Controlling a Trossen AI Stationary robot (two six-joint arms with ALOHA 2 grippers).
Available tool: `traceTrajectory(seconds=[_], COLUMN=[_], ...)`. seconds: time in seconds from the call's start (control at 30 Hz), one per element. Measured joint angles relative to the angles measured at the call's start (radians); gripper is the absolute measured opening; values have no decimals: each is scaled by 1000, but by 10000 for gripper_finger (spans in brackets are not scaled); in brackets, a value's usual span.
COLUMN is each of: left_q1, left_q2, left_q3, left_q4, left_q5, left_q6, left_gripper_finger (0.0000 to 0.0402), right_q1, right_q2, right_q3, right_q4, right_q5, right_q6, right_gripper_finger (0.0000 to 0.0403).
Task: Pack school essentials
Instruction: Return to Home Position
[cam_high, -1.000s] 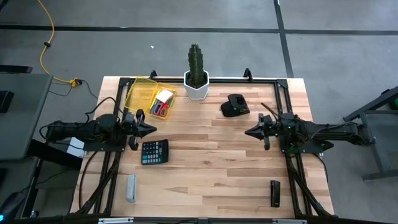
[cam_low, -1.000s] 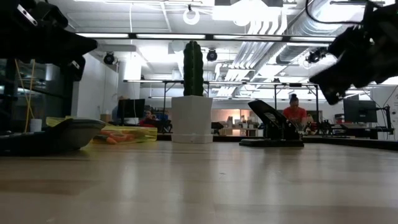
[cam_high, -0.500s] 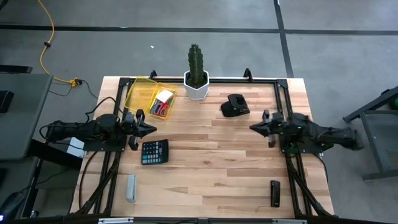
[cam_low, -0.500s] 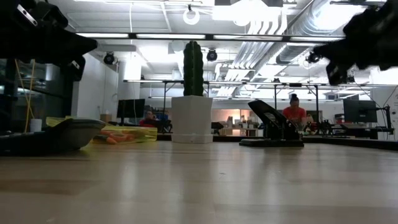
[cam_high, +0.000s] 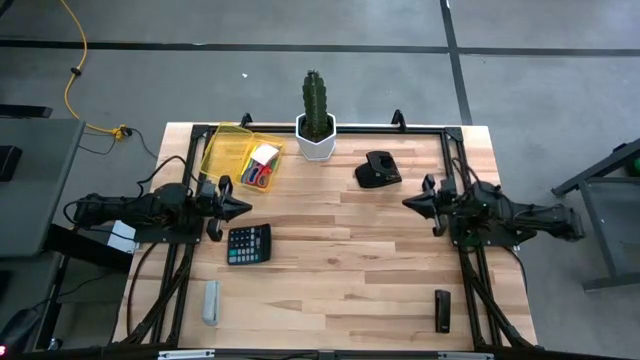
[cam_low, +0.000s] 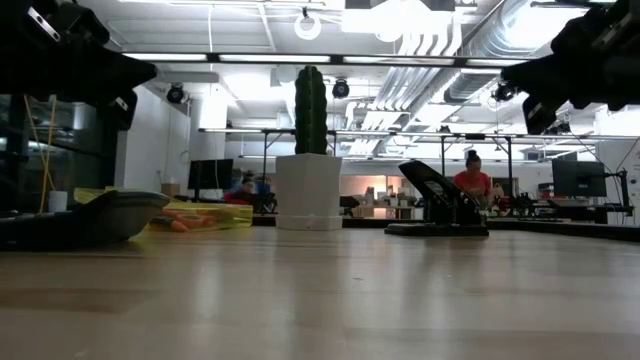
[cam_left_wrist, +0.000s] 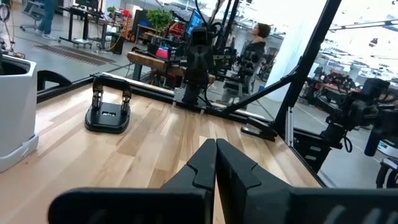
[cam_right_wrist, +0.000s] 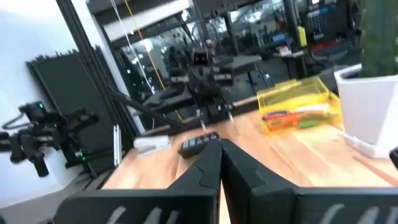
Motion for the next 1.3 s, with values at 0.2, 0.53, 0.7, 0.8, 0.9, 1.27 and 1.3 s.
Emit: traceTrajectory(seconds=[0.2, 0.53, 0.7, 0.8, 0.9, 1.27, 1.3], left_q1=[0, 0, 0, 0, 0, 0, 0], left_q2=[3, 3, 3, 3, 3, 4, 4], left_q3=[0, 0, 0, 0, 0, 0, 0], left_q4=[1, 0, 0, 0, 0, 0, 0], left_q5=[2, 4, 4, 4, 4, 4, 4], left_q6=[0, 0, 0, 0, 0, 0, 0], left_gripper_finger=[0, 0, 0, 0, 0, 0, 0], right_q1=[0, 0, 0, 0, 0, 0, 0], right_q2=[4, 5, 5, 5, 5, 5, 5], right_q3=[0, 0, 0, 0, 0, 0, 0], right_q4=[-70, -85, -85, -85, -85, -85, -85], right_q5=[0, 0, 0, 0, 0, 1, 1], right_q6=[0, 0, 0, 0, 0, 0, 0], right_gripper_finger=[0, 0, 0, 0, 0, 0, 0])
